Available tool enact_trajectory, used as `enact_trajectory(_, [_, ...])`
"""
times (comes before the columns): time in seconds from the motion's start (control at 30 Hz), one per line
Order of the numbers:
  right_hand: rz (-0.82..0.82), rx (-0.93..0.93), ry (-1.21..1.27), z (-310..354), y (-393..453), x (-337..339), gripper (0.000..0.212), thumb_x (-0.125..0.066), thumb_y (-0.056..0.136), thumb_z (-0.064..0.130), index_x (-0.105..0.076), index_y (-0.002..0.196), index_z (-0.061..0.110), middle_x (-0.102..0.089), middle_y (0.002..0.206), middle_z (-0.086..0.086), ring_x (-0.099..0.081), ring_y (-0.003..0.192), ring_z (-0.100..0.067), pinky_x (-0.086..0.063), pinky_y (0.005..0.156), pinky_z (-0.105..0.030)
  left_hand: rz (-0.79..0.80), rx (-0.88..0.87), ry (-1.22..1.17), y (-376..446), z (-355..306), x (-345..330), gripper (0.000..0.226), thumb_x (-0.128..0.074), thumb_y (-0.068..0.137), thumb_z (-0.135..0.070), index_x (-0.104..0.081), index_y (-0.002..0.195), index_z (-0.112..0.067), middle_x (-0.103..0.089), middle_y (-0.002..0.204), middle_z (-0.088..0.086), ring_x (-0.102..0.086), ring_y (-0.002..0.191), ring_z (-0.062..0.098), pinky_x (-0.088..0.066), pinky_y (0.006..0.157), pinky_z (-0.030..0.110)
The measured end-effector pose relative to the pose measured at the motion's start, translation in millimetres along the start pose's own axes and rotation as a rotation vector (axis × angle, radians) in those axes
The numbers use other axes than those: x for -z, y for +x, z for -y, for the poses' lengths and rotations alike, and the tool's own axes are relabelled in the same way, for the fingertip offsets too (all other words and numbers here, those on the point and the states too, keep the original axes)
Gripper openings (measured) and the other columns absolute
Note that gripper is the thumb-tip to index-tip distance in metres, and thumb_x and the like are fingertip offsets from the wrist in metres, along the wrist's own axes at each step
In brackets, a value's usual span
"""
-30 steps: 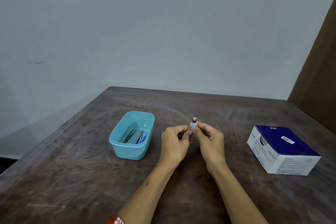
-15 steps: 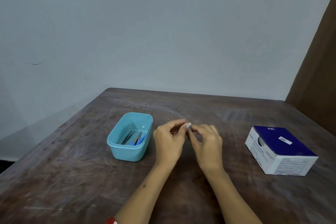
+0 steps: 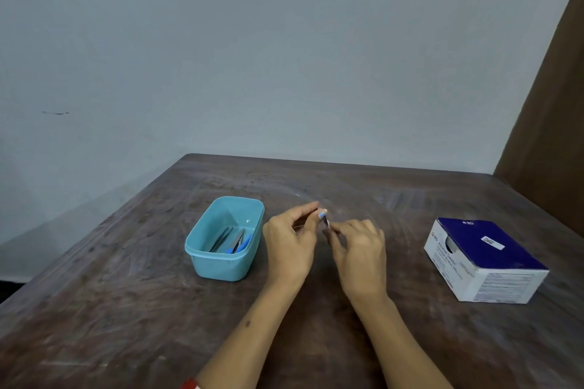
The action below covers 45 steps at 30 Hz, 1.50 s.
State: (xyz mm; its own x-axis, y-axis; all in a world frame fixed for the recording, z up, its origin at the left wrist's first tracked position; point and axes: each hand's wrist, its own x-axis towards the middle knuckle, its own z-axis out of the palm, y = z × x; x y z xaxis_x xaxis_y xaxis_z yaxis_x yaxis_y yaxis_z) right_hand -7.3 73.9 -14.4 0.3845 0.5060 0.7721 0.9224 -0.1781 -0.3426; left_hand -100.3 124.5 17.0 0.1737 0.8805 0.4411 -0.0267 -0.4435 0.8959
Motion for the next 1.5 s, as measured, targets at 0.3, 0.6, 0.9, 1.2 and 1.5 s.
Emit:
enact_trajectory(0.3, [-0.023, -0.154, 0.197, -5, -4, -3, 0.011, -0.073, 0.079, 0.008, -0.075, 0.089, 0.013, -0.069, 0.075, -0.001, -0.057, 0.07, -0.02, -0.045, 0.064, -0.029, -0.141, -0.052, 0.357, 30, -58, 72, 0.013, -0.065, 0.086, -0.015, -0.075, 0.089, -0.008, -0.074, 0.079, 0.008, -0.068, 0.073, 0.019, -0.049, 0.072, 0.024])
enact_trajectory(0.6, [-0.073, -0.188, 0.231, 2, -9, 2, 0.019, -0.07, 0.08, 0.0, -0.074, 0.095, 0.01, -0.069, 0.074, -0.002, -0.049, 0.07, -0.013, -0.037, 0.065, -0.024, 0.268, 0.447, 0.975, 74, -24, 87, 0.013, -0.057, 0.082, -0.002, -0.065, 0.091, 0.002, -0.067, 0.096, 0.02, -0.067, 0.088, 0.032, -0.058, 0.076, 0.036])
enact_trajectory(0.9, [-0.035, -0.472, 0.552, 20, -41, 38, 0.014, -0.066, 0.085, 0.009, -0.073, 0.093, 0.019, -0.071, 0.087, 0.011, -0.065, 0.083, 0.0, -0.052, 0.077, -0.021, 0.13, 0.085, 1.065, 38, -64, 73, 0.013, -0.05, 0.082, 0.004, -0.062, 0.088, 0.006, -0.063, 0.1, 0.028, -0.057, 0.095, 0.044, -0.048, 0.077, 0.045])
enact_trajectory(1.2, [-0.317, -0.781, 0.823, 10, -124, 155, 0.021, -0.066, 0.082, -0.001, -0.073, 0.086, 0.018, -0.075, 0.081, 0.0, -0.07, 0.079, -0.013, -0.053, 0.074, -0.023, 0.407, -0.237, 0.36, -173, -108, -15, 0.023, -0.06, 0.08, -0.003, -0.073, 0.098, -0.009, -0.073, 0.098, 0.004, -0.068, 0.087, 0.014, -0.043, 0.082, 0.011])
enact_trajectory(1.5, [-0.398, -1.07, 0.452, -69, -249, 233, 0.016, -0.064, 0.087, 0.008, -0.073, 0.095, 0.019, -0.073, 0.09, 0.004, -0.068, 0.082, -0.005, -0.054, 0.074, -0.025, 0.812, -0.005, 0.154, -305, -87, -91, 0.021, -0.059, 0.089, -0.011, -0.07, 0.106, -0.01, -0.071, 0.102, -0.001, -0.059, 0.086, -0.006, -0.041, 0.076, -0.002])
